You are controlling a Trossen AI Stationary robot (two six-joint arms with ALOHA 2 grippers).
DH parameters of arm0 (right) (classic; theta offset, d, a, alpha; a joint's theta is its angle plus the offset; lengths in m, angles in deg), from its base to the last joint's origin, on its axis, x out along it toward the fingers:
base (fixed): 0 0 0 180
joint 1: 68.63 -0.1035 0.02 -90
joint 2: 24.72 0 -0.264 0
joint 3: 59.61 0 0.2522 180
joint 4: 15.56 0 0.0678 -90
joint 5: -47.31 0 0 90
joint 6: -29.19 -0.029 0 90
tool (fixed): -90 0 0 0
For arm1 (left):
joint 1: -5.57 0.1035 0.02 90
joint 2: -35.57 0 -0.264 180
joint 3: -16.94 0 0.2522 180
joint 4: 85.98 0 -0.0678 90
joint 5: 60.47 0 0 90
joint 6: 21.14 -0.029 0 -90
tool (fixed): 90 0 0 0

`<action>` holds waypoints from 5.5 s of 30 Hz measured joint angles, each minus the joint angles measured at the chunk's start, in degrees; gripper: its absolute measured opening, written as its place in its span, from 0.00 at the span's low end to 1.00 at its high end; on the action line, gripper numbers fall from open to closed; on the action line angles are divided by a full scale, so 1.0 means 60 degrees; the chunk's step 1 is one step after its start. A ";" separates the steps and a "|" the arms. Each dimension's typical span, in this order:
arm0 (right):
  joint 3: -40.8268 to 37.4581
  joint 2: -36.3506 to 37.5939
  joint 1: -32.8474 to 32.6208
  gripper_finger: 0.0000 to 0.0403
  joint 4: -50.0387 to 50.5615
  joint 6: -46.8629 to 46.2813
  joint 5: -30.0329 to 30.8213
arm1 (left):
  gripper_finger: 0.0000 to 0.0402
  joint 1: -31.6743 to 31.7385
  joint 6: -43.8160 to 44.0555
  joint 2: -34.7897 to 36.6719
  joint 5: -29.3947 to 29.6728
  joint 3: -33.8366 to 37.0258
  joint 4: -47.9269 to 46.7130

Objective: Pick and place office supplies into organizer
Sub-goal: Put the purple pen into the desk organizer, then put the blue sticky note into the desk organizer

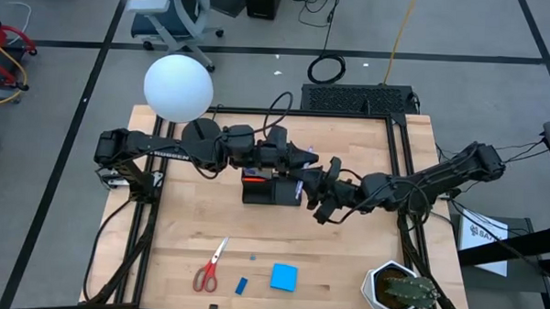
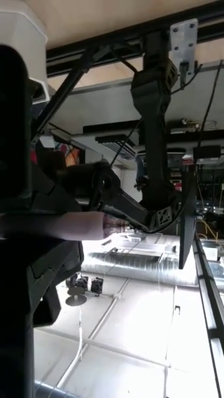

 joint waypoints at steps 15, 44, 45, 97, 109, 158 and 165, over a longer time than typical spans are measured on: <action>0.0341 -0.0040 -0.0033 0.04 0.0287 -0.1322 0.1054 | 0.33 0.0377 -0.0969 -0.0011 -0.0059 0.0004 -0.0288; 0.0950 0.0813 0.0283 0.04 0.0830 -0.9422 0.2226 | 0.42 0.1957 -0.4509 0.1260 -0.0768 -0.0004 -0.1110; 0.0950 0.0810 0.0445 0.04 0.1011 -0.9852 0.1982 | 0.42 0.1993 -0.4715 0.1464 -0.0775 -0.0004 -0.1327; 0.0939 -0.5221 0.4569 0.04 -0.1165 -1.5971 -0.6174 | 0.42 0.2066 -1.0084 0.6022 0.1013 -0.0011 -0.7949; 0.0939 -0.5907 0.4881 0.04 -0.1249 -1.6747 -0.6270 | 0.42 0.2066 -0.9818 0.6018 0.1016 -0.0011 -0.7941; 0.0940 -0.4037 0.4857 0.28 -0.0472 -1.7926 -0.8223 | 0.42 0.2003 -0.9898 0.6014 0.0743 0.0000 -0.8772; 0.0939 -0.2827 0.4725 0.27 -0.0117 -1.7637 -0.7865 | 0.42 0.1708 -0.9776 0.6018 -0.0276 0.0000 -0.8758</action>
